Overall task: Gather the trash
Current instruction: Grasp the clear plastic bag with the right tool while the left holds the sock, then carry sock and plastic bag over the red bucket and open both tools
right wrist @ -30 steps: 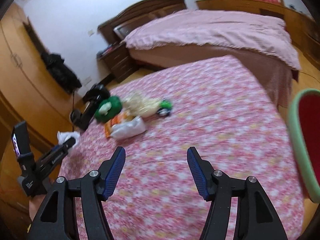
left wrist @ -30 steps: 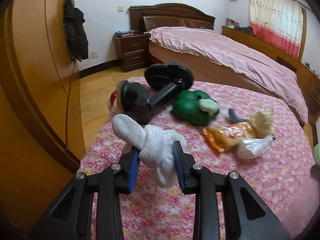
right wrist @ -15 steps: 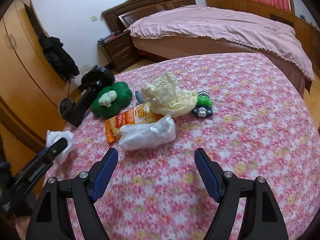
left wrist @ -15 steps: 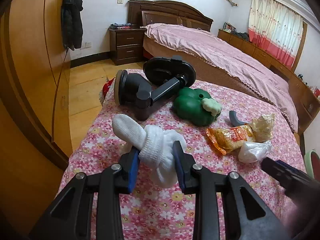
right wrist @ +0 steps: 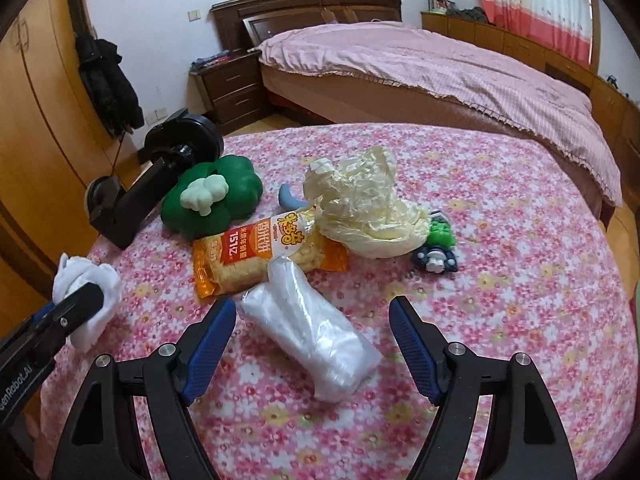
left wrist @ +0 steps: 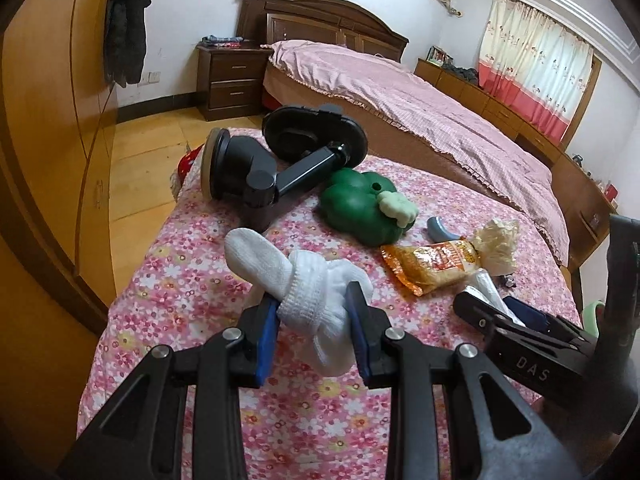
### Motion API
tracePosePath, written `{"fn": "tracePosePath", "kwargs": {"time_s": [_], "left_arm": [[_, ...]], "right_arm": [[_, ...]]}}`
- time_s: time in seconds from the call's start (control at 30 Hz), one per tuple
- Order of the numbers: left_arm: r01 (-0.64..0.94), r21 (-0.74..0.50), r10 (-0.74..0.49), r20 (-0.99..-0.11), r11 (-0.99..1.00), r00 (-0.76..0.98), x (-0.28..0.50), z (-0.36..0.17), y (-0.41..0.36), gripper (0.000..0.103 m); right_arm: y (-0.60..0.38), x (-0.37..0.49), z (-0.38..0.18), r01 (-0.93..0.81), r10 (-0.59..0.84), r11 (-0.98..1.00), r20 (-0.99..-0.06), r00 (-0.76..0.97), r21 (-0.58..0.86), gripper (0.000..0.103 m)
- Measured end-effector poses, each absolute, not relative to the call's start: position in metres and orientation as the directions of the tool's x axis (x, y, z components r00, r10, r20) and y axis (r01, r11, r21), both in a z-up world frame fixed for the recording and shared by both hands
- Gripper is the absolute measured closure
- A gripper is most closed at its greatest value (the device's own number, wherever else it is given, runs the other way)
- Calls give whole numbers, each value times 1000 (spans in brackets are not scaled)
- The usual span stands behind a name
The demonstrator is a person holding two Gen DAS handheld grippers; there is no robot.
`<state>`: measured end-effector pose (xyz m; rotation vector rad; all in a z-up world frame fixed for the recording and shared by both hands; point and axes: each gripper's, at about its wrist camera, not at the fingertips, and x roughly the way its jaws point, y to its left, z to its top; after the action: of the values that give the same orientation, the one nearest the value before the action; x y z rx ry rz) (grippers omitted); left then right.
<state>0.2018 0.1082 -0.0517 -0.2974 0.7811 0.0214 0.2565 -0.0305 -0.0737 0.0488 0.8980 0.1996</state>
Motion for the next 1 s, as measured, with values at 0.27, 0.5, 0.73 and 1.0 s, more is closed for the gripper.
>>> {"fn": "tracePosePath", "kwargs": {"time_s": [0.27, 0.5, 0.73, 1.0], "left_arm": [[-119, -274, -104, -678, 954, 727, 200, -53, 109, 71], [-78, -255, -117, -668, 964, 735, 198, -52, 97, 71], [-50, -245, -128, -657, 968, 743, 198, -48, 88, 71], [-40, -164, -78, -654, 986, 753, 187, -35, 68, 71]], "right_arm": [[-44, 247, -79, -104, 211, 977, -756, 620, 187, 39], [-58, 232, -77, -113, 282, 956, -744, 605, 271, 69], [-80, 203, -66, -109, 325, 938, -732, 599, 328, 69], [-127, 161, -44, -62, 301, 937, -702, 646, 345, 69]]}}
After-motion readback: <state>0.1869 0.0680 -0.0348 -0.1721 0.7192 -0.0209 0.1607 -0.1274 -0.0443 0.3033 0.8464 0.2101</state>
